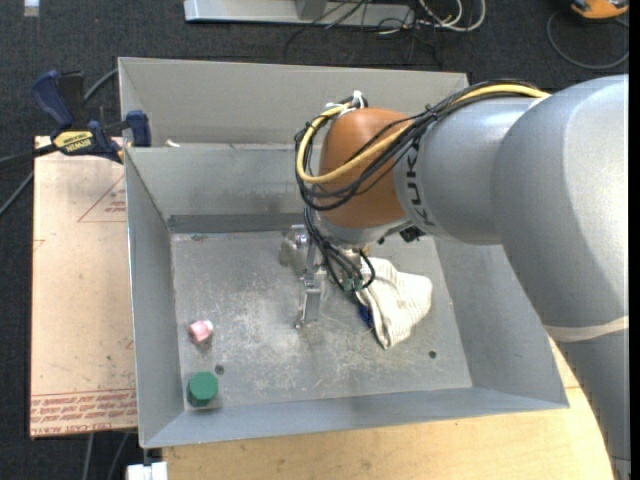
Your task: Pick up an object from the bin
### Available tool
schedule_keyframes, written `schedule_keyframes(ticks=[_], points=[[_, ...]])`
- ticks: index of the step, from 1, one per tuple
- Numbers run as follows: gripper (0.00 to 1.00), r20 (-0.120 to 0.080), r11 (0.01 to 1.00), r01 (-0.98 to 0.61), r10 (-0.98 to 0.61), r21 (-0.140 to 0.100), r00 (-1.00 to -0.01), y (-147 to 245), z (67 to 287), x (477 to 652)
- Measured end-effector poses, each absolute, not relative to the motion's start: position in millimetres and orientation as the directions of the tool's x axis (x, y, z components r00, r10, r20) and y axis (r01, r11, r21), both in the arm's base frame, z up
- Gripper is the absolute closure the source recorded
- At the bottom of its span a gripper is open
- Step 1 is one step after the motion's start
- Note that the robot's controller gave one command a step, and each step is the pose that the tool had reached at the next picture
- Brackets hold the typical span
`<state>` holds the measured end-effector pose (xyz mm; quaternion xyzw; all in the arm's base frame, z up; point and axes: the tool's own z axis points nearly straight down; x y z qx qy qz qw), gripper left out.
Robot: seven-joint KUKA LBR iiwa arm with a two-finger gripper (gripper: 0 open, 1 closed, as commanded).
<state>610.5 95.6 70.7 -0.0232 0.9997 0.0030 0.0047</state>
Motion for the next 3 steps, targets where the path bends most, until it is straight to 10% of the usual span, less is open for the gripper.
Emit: schedule_keyframes(ticks=[1,2,3], points=[[0.00,-0.009,0.990,0.139,0.139,0.008,-0.990,37,70,612.3],[0.00,-0.014,0.996,-0.093,-0.093,0.005,-0.996,39,71,633.5],[0.00,-0.010,0.970,0.244,0.244,0.010,-0.970,-22,70,624.1]])
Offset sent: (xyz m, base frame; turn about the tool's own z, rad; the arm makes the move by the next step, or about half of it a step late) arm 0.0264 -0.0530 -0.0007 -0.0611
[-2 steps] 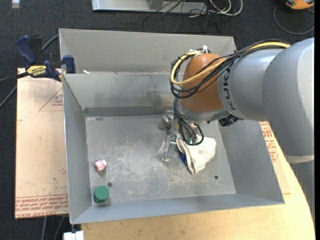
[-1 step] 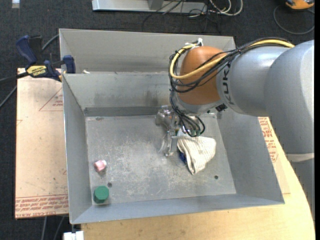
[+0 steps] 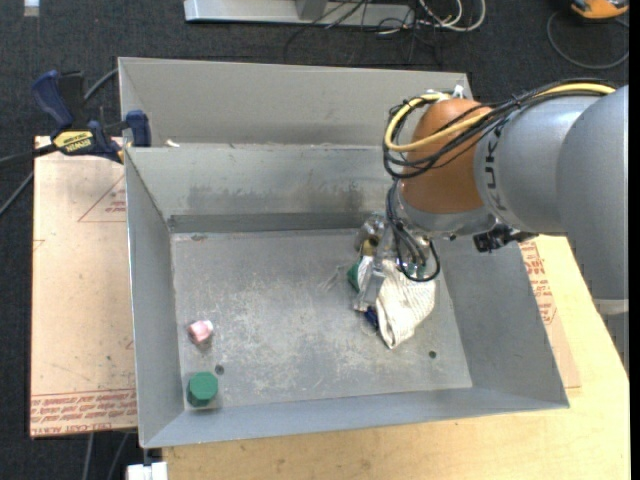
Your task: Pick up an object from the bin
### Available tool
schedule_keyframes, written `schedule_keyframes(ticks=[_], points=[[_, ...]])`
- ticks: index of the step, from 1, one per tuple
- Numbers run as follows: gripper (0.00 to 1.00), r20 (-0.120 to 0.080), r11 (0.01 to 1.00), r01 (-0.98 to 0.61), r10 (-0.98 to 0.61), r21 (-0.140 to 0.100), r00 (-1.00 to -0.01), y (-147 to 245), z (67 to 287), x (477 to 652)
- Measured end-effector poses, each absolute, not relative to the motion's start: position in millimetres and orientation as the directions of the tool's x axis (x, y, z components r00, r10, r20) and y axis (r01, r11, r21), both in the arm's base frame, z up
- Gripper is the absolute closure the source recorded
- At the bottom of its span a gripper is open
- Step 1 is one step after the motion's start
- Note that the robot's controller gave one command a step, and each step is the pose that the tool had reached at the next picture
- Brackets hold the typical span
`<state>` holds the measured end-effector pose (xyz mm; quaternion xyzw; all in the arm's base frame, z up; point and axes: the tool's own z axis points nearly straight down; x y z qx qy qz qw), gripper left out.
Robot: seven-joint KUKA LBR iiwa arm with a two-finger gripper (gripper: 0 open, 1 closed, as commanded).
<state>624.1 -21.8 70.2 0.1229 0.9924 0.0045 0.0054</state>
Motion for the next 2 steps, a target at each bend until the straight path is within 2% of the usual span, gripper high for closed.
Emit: schedule_keyframes(ticks=[1,2], points=[[0.00,-0.014,0.982,0.188,0.188,0.009,-0.982,-44,70,627.7],[1.00,-0.010,0.947,0.320,0.320,0.012,-0.947,-40,70,565.4]])
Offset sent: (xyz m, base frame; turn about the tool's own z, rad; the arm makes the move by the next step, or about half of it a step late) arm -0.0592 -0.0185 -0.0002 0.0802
